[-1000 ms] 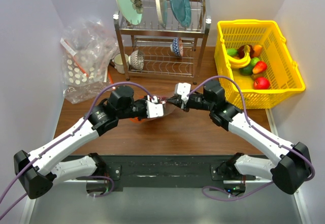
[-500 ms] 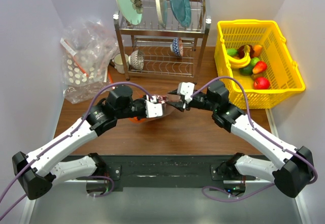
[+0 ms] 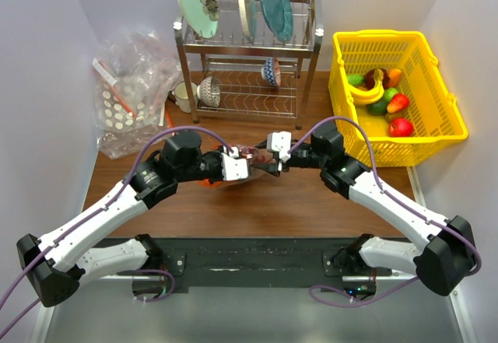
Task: Place the food in the zip-top bag and seal the zipper
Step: Zip the zipper food storage bag at the center of the board.
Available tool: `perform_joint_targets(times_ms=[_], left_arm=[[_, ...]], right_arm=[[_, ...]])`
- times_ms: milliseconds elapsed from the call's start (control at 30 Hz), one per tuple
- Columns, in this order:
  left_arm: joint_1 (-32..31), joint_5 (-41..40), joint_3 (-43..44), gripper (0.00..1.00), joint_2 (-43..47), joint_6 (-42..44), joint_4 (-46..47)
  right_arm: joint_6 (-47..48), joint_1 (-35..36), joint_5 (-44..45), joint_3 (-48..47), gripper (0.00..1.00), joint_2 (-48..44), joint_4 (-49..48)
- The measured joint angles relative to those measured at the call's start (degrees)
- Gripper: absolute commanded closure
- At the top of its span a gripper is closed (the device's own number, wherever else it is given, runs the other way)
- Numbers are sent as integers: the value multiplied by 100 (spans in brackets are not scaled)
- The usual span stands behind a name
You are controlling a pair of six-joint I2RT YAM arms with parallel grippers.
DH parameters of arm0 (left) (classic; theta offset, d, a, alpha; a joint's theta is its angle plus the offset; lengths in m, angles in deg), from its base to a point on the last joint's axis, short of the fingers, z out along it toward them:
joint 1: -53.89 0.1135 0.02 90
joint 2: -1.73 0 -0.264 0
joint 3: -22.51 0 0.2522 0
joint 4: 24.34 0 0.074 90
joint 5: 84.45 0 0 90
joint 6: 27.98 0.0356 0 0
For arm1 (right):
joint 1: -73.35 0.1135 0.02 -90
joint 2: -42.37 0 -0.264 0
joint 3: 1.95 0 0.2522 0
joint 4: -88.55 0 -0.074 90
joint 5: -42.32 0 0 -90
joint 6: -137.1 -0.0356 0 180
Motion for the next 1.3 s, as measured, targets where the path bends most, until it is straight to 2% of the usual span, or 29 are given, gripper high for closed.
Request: perform_joint_targets(times_ms=[67,133,167,200,233,500,700,1100,1167,1300], left_arm=[[0,0,0,100,0,0,-35],[0,2,0,100,0,0,-59],[0,2,0,100,0,0,-66],[0,13,0,100,0,0,-79],[0,17,0,100,0,0,-105],[-15,-33,4,100,-2,-2,-151],[-15,-96,9,84,61,-13,-127],[-26,-302,262,45,479,-114,-13],[-26,-273,382,42,516,-109,-13],[-26,-160,579,43,479,-107,-13]], right_arm=[[22,0,-52,-17,55,20,31],[33,0,-81,-17,68,20,31],[44,-2,-109,-20,75,20,31],[48,-2,-114,-20,94,20,31],[55,-2,-116,-26,100,20,31],[-129,0,-33,-70,100,17,74],[-643,0,59,28,100,-76,-151],[-1781,0,267,-7,100,44,-258],[-1869,0,297,-7,100,66,-267],[-1993,0,308,-31,100,122,-260]])
